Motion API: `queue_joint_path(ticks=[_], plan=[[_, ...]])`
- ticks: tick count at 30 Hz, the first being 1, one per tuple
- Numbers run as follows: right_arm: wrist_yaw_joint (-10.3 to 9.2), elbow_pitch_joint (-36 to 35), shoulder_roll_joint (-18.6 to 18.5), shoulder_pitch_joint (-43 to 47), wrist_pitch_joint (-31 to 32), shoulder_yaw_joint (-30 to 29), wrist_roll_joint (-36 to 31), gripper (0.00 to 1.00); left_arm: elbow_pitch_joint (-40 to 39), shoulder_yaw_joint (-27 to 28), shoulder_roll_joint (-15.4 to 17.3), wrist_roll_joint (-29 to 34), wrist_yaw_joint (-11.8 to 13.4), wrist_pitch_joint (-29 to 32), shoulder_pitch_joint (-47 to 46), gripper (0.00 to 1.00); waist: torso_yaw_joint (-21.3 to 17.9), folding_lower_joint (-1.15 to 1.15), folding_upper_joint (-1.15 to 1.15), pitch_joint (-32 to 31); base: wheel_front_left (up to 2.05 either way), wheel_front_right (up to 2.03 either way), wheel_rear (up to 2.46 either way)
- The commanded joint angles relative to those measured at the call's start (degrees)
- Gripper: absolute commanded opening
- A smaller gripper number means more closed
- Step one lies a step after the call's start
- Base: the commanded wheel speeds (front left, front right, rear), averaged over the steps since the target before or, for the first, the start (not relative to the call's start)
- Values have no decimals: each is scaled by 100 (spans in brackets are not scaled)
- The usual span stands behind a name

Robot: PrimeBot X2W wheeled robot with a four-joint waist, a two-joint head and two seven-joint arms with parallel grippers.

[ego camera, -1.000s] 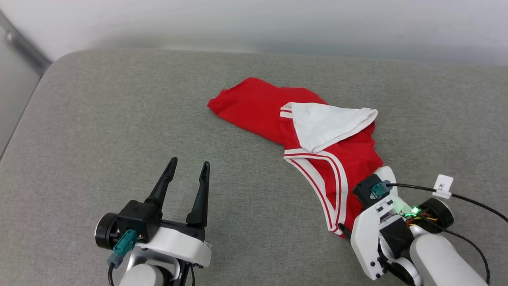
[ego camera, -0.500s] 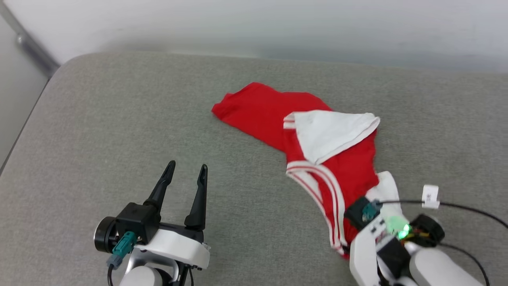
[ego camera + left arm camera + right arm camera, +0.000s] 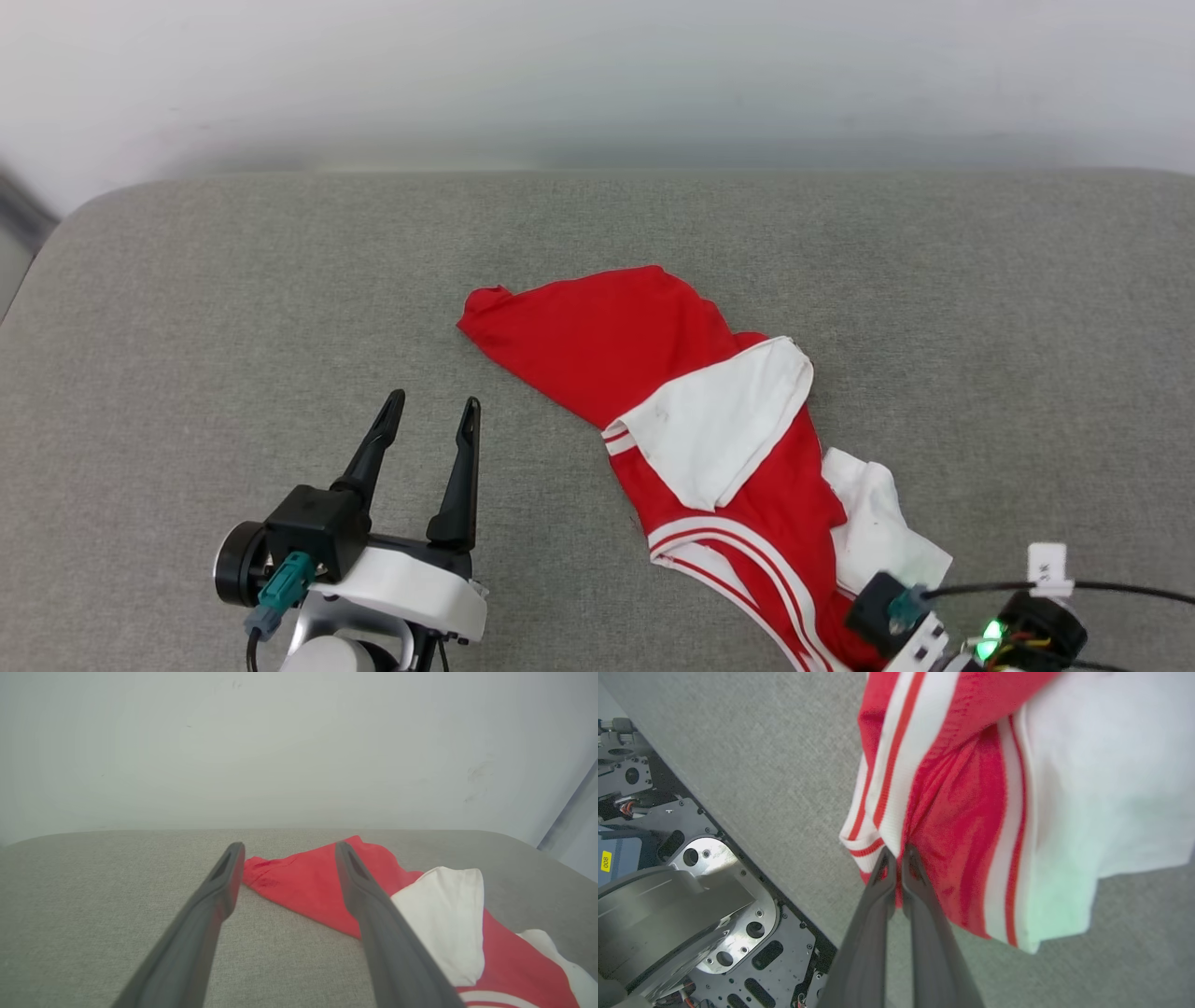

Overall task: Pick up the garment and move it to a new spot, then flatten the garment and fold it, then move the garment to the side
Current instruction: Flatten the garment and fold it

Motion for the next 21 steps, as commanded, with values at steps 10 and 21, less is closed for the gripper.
queue_joint_path(ticks=[10,21], plan=[[-5,-461,645,67,-1393,-1258,-153,100,-109,1,90,-32,81,45,94,100,-188,0,0,-117,0,0,0],[-5,-788,2138,513,-3323,-3647,-1097,100,-275,-111,32,-158,22,153,116,100,-394,0,0,-117,0,0,0]])
